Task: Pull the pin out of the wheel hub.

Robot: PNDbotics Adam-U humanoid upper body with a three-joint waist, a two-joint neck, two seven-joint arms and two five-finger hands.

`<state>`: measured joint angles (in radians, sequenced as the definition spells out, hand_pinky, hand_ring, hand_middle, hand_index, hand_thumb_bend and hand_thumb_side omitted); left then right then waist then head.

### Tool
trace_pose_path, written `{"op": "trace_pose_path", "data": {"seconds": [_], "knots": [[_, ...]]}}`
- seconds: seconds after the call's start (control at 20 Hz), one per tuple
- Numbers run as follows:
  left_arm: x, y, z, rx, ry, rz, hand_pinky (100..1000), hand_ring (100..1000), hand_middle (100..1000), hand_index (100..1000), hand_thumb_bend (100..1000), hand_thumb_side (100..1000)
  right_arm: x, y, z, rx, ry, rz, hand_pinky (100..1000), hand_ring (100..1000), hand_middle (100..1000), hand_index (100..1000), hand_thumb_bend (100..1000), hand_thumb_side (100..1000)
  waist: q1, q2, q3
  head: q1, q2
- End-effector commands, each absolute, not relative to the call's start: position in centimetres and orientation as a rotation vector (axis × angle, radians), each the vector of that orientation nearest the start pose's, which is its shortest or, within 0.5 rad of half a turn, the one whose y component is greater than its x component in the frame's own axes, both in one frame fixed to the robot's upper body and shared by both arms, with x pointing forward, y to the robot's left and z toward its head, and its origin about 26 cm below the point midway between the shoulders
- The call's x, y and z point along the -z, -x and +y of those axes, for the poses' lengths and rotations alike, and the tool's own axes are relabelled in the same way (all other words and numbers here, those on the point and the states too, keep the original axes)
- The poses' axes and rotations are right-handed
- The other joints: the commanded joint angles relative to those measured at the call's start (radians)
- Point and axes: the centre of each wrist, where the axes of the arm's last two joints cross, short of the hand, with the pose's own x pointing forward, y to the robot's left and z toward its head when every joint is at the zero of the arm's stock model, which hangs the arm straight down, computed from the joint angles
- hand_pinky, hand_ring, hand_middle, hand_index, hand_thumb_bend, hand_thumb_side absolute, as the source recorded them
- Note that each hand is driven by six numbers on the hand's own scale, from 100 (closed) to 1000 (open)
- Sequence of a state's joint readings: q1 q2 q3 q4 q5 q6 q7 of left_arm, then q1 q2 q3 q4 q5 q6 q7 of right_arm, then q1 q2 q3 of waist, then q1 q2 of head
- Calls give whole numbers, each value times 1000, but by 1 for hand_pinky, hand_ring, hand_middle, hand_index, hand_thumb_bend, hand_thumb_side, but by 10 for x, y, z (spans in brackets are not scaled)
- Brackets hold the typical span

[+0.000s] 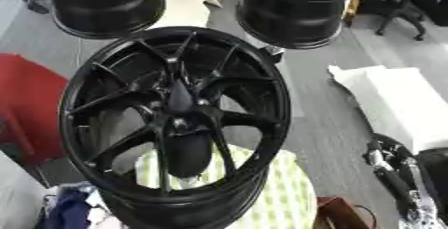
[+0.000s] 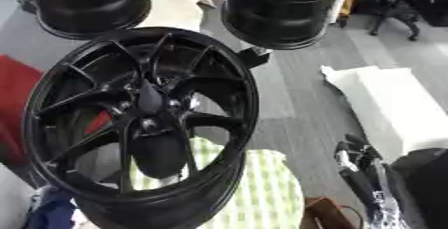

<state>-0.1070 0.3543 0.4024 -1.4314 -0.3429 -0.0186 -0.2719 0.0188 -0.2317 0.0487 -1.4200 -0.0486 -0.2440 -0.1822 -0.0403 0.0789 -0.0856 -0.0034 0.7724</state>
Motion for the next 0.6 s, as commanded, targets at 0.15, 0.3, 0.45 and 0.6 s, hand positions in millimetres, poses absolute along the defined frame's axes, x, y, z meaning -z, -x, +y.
{"op": "trace_pose_path", "data": {"seconds": [0.15,0.3,0.45,0.6], "knots": [[-59,-278,400,205,-554,-1500,688,734,691,861,111,573,39,-265,-301,-32,247,-1676,678,627,653,817,140,463,0,-5,1,4,-2],[-61,-278,390,136,-533,-1522,674,719,673,849,100,532,40,-265,-302,-31,249,-1673,677,627,653,817,138,463,2,-5,2,7,-2],[-63,-283,378,47,-509,-1544,670,715,668,847,100,509,39,-265,-302,-35,251,-1674,677,627,653,817,137,465,5,-7,3,7,-2],[-66,-287,368,46,-486,-1557,672,719,673,850,100,517,39,-265,-301,-38,251,-1675,677,627,653,817,137,466,6,-8,2,10,-2]]}}
